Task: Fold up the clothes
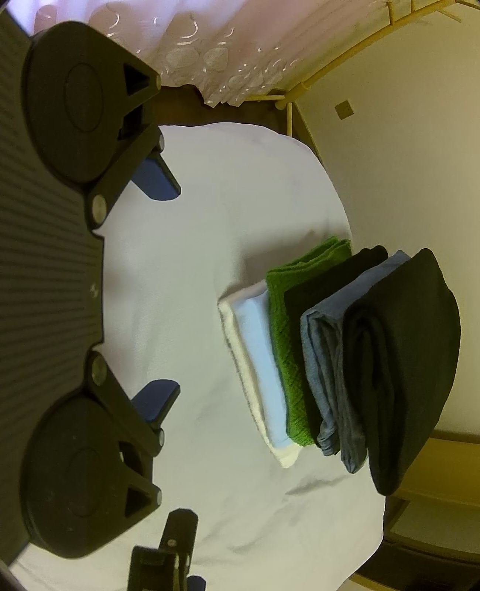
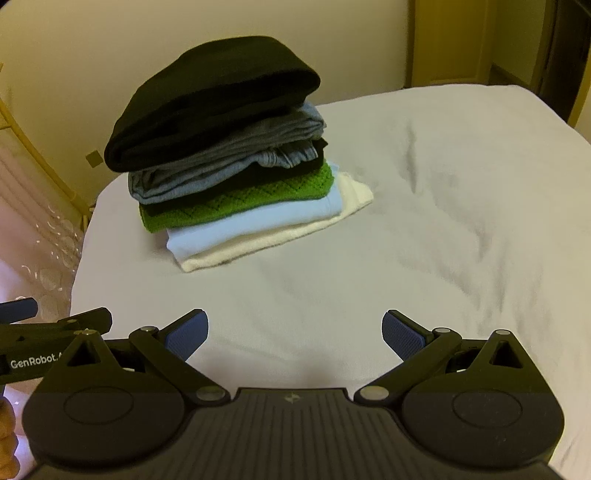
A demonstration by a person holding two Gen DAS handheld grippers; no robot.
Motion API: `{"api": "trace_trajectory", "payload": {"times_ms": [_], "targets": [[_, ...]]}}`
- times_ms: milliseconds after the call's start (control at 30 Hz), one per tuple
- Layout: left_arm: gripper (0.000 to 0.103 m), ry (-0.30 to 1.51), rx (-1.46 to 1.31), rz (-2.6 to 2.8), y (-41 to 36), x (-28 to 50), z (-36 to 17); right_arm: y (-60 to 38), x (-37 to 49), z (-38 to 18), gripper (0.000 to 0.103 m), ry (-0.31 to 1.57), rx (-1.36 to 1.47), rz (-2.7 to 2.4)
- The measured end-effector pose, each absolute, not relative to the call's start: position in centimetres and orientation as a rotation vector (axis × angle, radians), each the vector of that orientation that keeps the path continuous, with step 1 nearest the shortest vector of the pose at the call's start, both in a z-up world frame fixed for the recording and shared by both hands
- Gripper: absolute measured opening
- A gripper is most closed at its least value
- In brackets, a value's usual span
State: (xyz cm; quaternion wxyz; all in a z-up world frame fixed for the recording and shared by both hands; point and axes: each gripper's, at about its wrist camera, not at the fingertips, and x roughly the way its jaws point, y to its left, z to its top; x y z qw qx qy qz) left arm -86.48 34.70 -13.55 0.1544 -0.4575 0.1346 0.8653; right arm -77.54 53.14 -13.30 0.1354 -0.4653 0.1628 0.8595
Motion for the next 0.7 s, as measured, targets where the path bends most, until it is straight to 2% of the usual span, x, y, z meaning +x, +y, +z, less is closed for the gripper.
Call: {"api": "trace_trajectory", "payload": {"times_ms": [700], "targets": [[0.102,0.37,-1.227,2.481,34.7,-87.1,-12.2,53.3,-77.5,-12.2,0.103,0.48,-1.299,2.494]]}}
